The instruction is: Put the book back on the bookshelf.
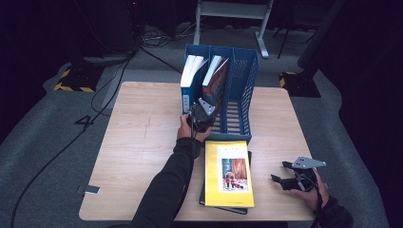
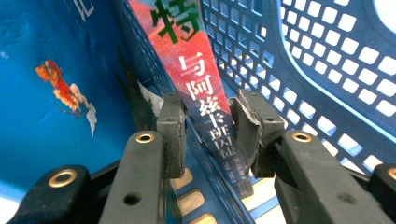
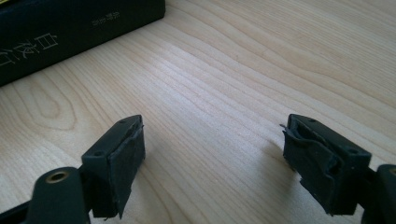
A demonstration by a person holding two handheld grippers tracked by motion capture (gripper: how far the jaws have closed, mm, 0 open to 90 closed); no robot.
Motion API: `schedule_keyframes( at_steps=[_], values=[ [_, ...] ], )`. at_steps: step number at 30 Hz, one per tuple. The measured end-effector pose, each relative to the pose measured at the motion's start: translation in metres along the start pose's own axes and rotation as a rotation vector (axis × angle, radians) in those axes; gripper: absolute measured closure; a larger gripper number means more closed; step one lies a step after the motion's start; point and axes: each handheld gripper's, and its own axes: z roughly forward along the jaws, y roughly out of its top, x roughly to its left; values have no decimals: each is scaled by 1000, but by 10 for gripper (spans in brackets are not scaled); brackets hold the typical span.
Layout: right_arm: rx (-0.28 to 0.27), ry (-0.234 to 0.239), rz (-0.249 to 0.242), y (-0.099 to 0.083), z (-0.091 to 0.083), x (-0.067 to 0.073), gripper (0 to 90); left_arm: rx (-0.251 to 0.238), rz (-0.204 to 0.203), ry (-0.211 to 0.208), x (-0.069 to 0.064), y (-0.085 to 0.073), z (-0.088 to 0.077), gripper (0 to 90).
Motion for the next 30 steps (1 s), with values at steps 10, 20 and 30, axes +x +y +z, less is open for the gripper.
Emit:
schedule_keyframes(
  at_steps=[10,20,30],
  values=[
    [1,2,5,0,0,0,203,-43,41,-68,7,-7,-25,622],
    [0,0,5,0,0,0,203,-50,162,-154,9,-26,-61,549],
    [1,3,7,0,0,-1,201,-3,242,-213,18,-53,-97,456]
  ],
)
